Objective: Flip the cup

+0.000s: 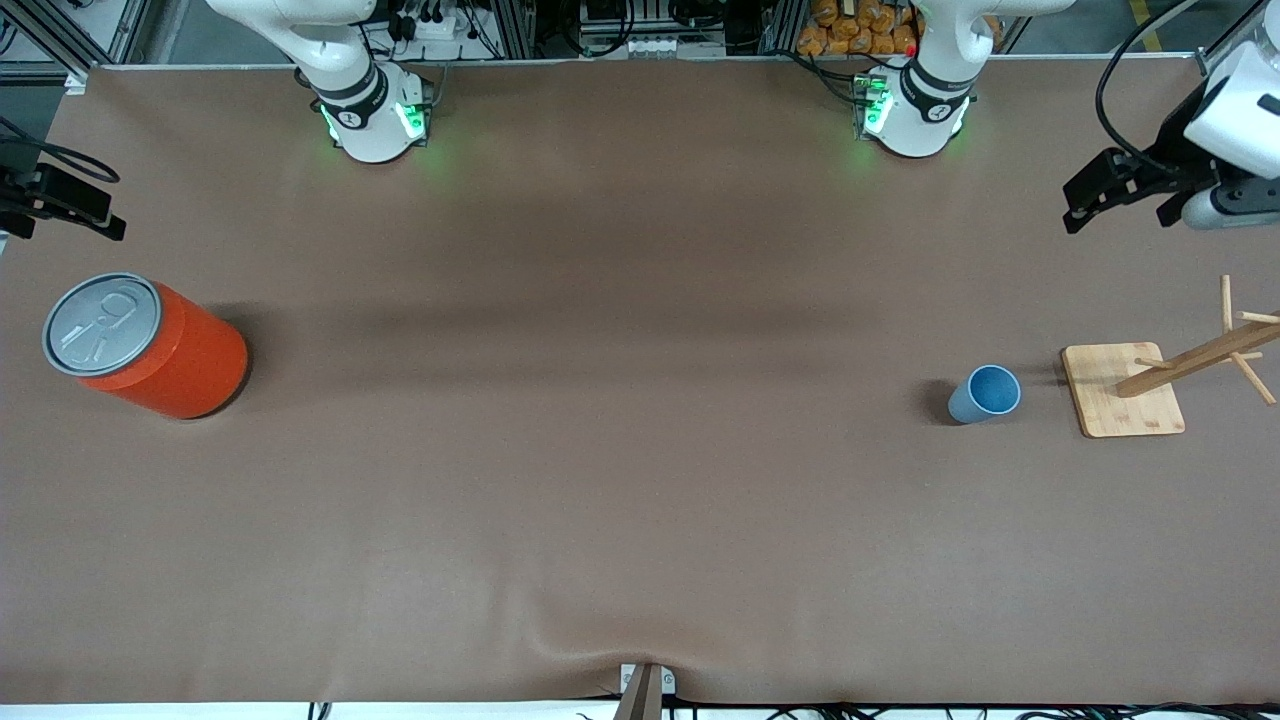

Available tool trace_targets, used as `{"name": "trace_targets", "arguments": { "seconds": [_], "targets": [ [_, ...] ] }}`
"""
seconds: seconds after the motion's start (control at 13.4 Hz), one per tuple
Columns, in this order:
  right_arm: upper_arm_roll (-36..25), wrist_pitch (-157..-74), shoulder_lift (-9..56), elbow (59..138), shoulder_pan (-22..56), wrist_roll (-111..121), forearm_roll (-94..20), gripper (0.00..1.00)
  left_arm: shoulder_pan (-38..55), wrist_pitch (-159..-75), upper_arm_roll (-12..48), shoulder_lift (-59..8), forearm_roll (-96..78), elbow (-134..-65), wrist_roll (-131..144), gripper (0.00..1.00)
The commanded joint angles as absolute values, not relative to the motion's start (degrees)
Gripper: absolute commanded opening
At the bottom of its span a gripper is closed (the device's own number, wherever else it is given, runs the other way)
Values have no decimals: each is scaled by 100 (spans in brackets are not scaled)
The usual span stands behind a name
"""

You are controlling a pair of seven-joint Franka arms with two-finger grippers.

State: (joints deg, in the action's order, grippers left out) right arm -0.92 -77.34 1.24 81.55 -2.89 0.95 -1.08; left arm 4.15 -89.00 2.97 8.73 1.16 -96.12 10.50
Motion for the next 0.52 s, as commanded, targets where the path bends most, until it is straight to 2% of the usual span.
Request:
{"name": "trace_targets", "arguments": {
  "seconds": [0.0,0.15,0.45],
  "targets": [
    [-70,-7708,114,8121,-325,158,-149,100,396,-8887,237,1213,105,-9941,714,100],
    [-70,-7717,114,8121,-316,158,-149,100,413,-8772,-16,1178,88,-9844,327,100],
    [-70,-7717,114,8121,-316,158,-149,100,466,-8447,-62,1099,70,-9616,255,100]
  ]
}}
